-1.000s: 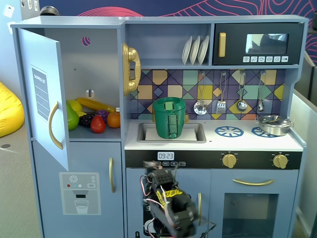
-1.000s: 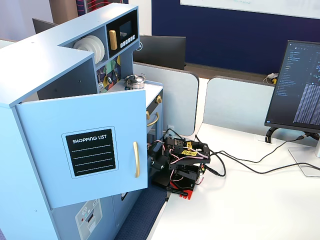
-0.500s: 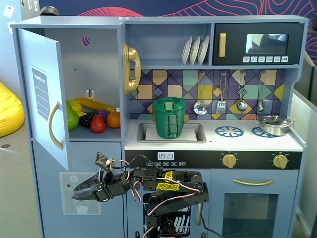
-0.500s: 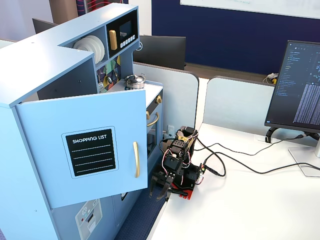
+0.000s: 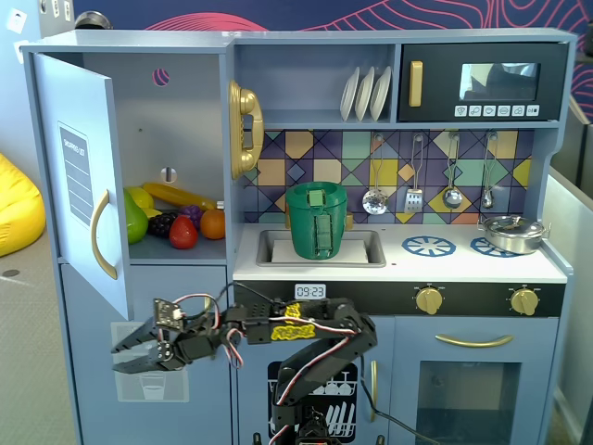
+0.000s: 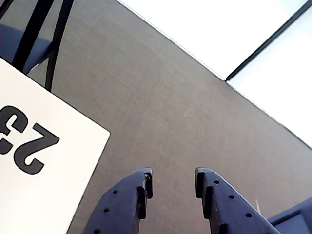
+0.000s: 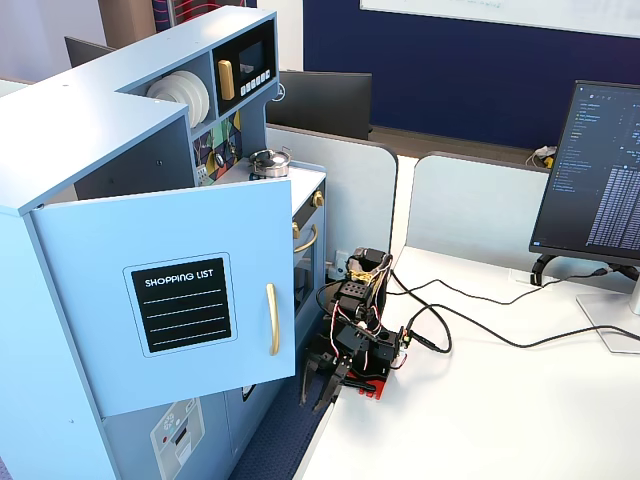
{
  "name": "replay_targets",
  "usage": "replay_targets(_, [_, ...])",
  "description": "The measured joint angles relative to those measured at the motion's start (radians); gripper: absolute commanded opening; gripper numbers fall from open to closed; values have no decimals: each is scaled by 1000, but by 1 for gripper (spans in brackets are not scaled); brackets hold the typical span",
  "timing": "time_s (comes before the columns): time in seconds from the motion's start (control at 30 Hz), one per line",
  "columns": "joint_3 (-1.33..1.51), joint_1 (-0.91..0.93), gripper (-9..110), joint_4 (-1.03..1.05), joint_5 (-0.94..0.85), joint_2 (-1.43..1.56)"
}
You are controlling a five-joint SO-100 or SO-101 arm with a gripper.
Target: Close the left cabinet door
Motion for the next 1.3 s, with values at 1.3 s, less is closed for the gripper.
replay_targets(1.3, [-707, -118, 0, -72, -189, -589])
